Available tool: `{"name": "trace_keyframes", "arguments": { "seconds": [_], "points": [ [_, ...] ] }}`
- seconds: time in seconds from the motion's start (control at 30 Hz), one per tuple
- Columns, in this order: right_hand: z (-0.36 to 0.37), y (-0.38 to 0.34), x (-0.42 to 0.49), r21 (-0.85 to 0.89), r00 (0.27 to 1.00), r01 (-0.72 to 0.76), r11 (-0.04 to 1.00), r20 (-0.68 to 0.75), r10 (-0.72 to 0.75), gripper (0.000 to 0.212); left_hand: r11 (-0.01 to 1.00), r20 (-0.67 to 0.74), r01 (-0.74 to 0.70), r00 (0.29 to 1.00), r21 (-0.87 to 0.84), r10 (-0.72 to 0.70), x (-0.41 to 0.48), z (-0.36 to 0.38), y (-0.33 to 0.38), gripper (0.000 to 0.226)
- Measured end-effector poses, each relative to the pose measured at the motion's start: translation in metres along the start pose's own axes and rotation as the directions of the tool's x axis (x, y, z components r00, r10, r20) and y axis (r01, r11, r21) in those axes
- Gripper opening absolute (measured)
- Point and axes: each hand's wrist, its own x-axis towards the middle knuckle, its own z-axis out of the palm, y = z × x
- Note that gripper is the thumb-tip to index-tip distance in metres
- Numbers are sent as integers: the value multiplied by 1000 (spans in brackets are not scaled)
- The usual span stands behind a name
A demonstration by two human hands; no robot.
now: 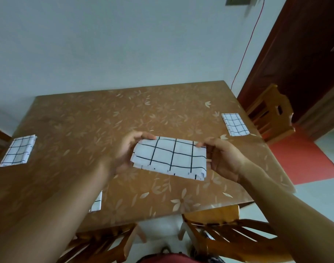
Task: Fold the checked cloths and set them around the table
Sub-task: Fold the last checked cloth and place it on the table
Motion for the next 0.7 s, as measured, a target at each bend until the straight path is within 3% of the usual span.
{"name": "trace_keyframes", "arguments": {
  "seconds": [0.07, 0.2, 0.33, 0.4, 0.53, 0.7],
  "points": [
    [2, 2, 0, -84, 997, 60, 995, -48, -64, 10, 998, -13, -45, 999, 45, 46, -1, 0, 0, 24],
    [10, 1, 1, -172, 965, 161, 972, -179, -191, 19, 952, -142, -173, 967, 253, 214, 2, 9, -5, 22],
    [13, 6, 3, -202, 936, 184, 962, -265, -234, 15, 903, -224, -214, 924, 373, 311, -1, 20, -5, 22],
    [13, 10, 1, -183, 956, 152, 971, -223, -192, 17, 901, -216, -209, 927, 380, 306, 0, 18, -8, 27],
    [8, 15, -3, -188, 986, 102, 977, -110, -124, 45, 864, -131, -219, 942, 453, 308, 2, 4, -15, 44],
    [6, 17, -3, -259, 967, 133, 957, -179, -182, 40, 775, -110, -211, 934, 596, 339, 12, -4, -26, 47]
  ]
}}
